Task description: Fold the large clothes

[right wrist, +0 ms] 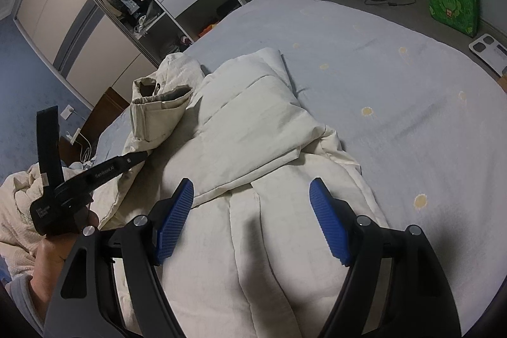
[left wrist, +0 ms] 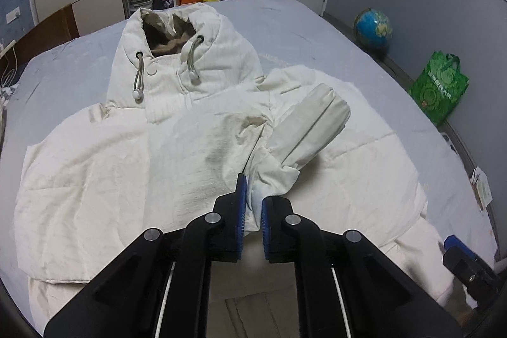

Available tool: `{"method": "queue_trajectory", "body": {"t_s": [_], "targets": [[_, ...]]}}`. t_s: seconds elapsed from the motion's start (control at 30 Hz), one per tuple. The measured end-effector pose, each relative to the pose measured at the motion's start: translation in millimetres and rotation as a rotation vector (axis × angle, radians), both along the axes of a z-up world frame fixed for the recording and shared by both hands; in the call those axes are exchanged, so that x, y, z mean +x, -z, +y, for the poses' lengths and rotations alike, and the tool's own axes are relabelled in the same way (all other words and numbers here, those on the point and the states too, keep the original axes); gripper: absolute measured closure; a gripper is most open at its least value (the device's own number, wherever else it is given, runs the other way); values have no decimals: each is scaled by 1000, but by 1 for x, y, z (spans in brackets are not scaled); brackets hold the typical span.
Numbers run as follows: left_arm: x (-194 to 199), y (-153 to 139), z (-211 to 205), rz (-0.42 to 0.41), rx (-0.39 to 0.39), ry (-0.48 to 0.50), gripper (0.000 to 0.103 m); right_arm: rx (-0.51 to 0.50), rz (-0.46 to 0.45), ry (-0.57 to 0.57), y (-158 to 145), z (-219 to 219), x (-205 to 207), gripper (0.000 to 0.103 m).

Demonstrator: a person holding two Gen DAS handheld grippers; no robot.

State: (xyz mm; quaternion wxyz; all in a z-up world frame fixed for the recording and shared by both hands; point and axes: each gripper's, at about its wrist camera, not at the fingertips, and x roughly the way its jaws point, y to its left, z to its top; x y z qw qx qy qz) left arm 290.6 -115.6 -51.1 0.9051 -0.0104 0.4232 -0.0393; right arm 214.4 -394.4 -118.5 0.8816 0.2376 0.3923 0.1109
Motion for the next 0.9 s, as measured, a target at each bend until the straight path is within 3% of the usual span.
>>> {"method": "queue_trajectory", "body": {"t_s": [0.67, 0.8, 0.9], "targets": [[-21, -8, 26, 30, -125, -15, 80, -82, 21, 18, 4, 10, 3, 31], [-14, -8, 22, 86, -146, -1, 79, -90, 18, 15, 3, 11, 2, 31], [-20, 3, 18, 131, -111, 32, 78, -90, 21, 15, 4, 11, 1, 31]]}}
